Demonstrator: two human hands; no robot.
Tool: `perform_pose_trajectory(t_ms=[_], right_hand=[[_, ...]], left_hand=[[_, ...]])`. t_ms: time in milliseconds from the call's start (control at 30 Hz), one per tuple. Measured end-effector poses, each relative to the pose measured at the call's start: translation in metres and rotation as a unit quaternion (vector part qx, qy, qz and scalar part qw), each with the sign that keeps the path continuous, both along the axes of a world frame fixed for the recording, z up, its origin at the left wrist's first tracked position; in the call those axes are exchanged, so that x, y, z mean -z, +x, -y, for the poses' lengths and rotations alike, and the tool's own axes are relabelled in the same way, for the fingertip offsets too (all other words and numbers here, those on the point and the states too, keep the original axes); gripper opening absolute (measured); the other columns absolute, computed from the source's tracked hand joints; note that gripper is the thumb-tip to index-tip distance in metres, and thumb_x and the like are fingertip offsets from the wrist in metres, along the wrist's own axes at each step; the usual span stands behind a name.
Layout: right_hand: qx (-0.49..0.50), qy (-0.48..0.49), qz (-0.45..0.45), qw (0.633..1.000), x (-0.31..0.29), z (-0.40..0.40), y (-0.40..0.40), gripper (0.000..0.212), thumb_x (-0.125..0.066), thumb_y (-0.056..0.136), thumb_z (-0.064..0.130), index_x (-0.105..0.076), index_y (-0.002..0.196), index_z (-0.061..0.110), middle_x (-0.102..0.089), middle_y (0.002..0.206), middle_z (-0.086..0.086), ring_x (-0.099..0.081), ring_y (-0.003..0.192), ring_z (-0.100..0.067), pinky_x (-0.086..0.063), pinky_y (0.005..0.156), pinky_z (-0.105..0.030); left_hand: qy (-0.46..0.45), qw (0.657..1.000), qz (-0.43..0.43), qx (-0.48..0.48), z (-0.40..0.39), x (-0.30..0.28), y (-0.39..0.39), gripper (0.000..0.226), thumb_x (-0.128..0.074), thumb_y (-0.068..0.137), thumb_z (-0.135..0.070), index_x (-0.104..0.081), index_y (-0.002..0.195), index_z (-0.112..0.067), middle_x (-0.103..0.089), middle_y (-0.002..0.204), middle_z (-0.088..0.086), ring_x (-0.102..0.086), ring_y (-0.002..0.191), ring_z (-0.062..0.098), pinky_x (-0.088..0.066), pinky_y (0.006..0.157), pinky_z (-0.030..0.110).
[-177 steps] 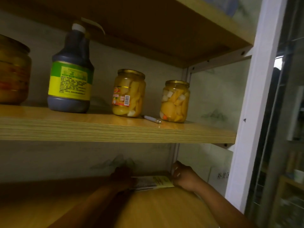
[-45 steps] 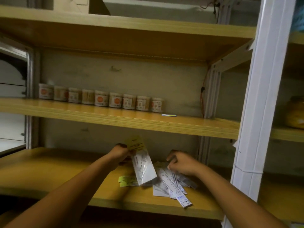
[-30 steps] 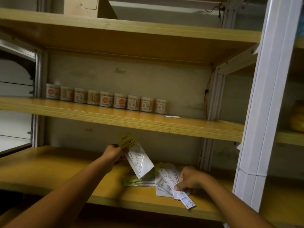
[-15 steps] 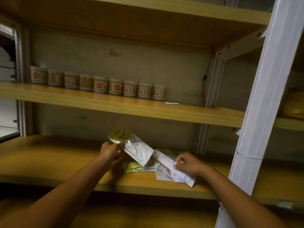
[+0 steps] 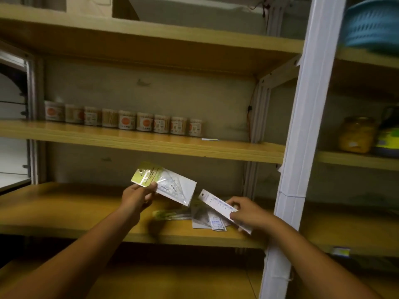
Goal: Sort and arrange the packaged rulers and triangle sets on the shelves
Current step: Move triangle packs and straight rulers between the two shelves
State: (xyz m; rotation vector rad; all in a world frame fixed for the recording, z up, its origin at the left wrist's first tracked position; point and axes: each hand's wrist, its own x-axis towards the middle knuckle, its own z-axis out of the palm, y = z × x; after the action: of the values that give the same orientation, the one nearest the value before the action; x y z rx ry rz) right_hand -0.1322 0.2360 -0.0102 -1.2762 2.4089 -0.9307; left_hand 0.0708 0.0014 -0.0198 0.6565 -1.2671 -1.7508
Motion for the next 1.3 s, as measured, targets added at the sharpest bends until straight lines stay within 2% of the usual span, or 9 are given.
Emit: perform_pose_trajectory(t_ms=[100, 233, 333, 433, 600, 800, 900, 1133, 1300], right_hand=[[-0.015, -0.015, -0.006, 1.000, -0.007, -0.039, 0.008, 0.039, -0.064, 0.087, 0.008, -0.055, 0.123, 0.021, -0.055, 0.114, 0.004, -0.065, 0.089, -0.017, -0.059, 0.064, -0.026], [0.010, -0.070, -0.007, 0.997, -0.008, -0.107, 0.006, 0.028, -0.066, 0.080, 0.000, -0.062, 0.103, 0.015, -0.063, 0.100, -0.003, -0.067, 0.077, -0.018, -0.059, 0.059, -0.029], [0.030, -0.113, 0.010, 0.993, -0.008, -0.174, 0.002, 0.019, -0.067, 0.080, -0.004, -0.065, 0.093, 0.009, -0.068, 0.091, -0.008, -0.066, 0.067, -0.015, -0.055, 0.055, -0.025], [0.056, -0.160, 0.042, 0.985, 0.001, -0.245, -0.005, 0.015, -0.068, 0.082, -0.002, -0.067, 0.093, 0.007, -0.071, 0.093, -0.009, -0.067, 0.068, -0.015, -0.054, 0.056, -0.023], [0.123, -0.220, 0.070, 0.965, 0.019, -0.355, -0.024, 0.015, -0.069, 0.083, -0.004, -0.069, 0.095, 0.004, -0.070, 0.101, -0.016, -0.067, 0.078, -0.021, -0.058, 0.063, -0.025], [0.196, -0.258, 0.065, 0.944, 0.023, -0.456, -0.049, 0.015, -0.071, 0.081, -0.007, -0.067, 0.094, 0.000, -0.068, 0.095, -0.017, -0.065, 0.069, -0.013, -0.056, 0.058, -0.022], [0.236, -0.265, 0.059, 0.933, 0.027, -0.489, -0.064, 0.017, -0.071, 0.082, -0.004, -0.066, 0.098, -0.001, -0.067, 0.100, -0.012, -0.066, 0.078, -0.015, -0.056, 0.059, -0.021], [0.277, -0.235, 0.040, 0.931, 0.031, -0.527, -0.110, 0.014, -0.069, 0.088, 0.009, -0.067, 0.102, 0.011, -0.069, 0.102, -0.004, -0.068, 0.091, -0.017, -0.058, 0.064, -0.021], [0.290, -0.232, 0.019, 0.928, 0.010, -0.525, -0.167, 0.016, -0.068, 0.089, 0.008, -0.066, 0.104, 0.009, -0.069, 0.103, -0.004, -0.067, 0.089, -0.017, -0.056, 0.059, -0.018]], left_hand=[[-0.005, 1.000, -0.008, 0.003, -0.036, -0.008, 0.004, 0.017, -0.070, 0.085, -0.011, -0.064, 0.101, -0.009, -0.067, 0.077, 0.005, -0.056, 0.052, 0.009, -0.045, 0.056, 0.024], [0.009, 0.999, -0.030, 0.023, -0.100, -0.004, -0.003, 0.024, -0.069, 0.086, -0.009, -0.063, 0.109, -0.004, -0.070, 0.087, 0.010, -0.057, 0.068, 0.015, -0.043, 0.056, 0.022], [0.020, 0.998, -0.034, 0.042, -0.157, -0.001, -0.017, 0.023, -0.067, 0.087, -0.008, -0.062, 0.108, -0.004, -0.069, 0.098, 0.015, -0.066, 0.062, 0.010, -0.048, 0.045, 0.016], [0.034, 0.996, -0.039, 0.072, -0.216, 0.000, -0.038, 0.022, -0.066, 0.087, -0.008, -0.059, 0.108, -0.004, -0.067, 0.104, 0.017, -0.070, 0.080, 0.018, -0.050, 0.044, 0.016], [0.048, 0.990, -0.035, 0.128, -0.313, 0.004, -0.080, 0.026, -0.065, 0.087, -0.006, -0.057, 0.112, 0.000, -0.068, 0.098, 0.016, -0.071, 0.064, 0.013, -0.054, 0.049, 0.017], [0.055, 0.977, -0.049, 0.199, -0.393, -0.003, -0.132, 0.025, -0.067, 0.086, -0.007, -0.059, 0.110, -0.003, -0.069, 0.106, 0.016, -0.071, 0.077, 0.017, -0.057, 0.059, 0.022], [0.059, 0.970, -0.038, 0.231, -0.422, -0.006, -0.159, 0.027, -0.068, 0.085, -0.010, -0.059, 0.110, -0.004, -0.069, 0.107, 0.014, -0.070, 0.081, 0.017, -0.056, 0.056, 0.020], [0.079, 0.959, -0.044, 0.269, -0.454, 0.004, -0.236, 0.025, -0.070, 0.082, -0.010, -0.061, 0.106, -0.007, -0.070, 0.105, 0.013, -0.071, 0.095, 0.024, -0.057, 0.083, 0.030], [0.063, 0.958, -0.072, 0.270, -0.444, -0.006, -0.297, 0.032, -0.071, 0.082, -0.011, -0.060, 0.112, -0.006, -0.070, 0.107, 0.012, -0.071, 0.092, 0.019, -0.058, 0.071, 0.024]])
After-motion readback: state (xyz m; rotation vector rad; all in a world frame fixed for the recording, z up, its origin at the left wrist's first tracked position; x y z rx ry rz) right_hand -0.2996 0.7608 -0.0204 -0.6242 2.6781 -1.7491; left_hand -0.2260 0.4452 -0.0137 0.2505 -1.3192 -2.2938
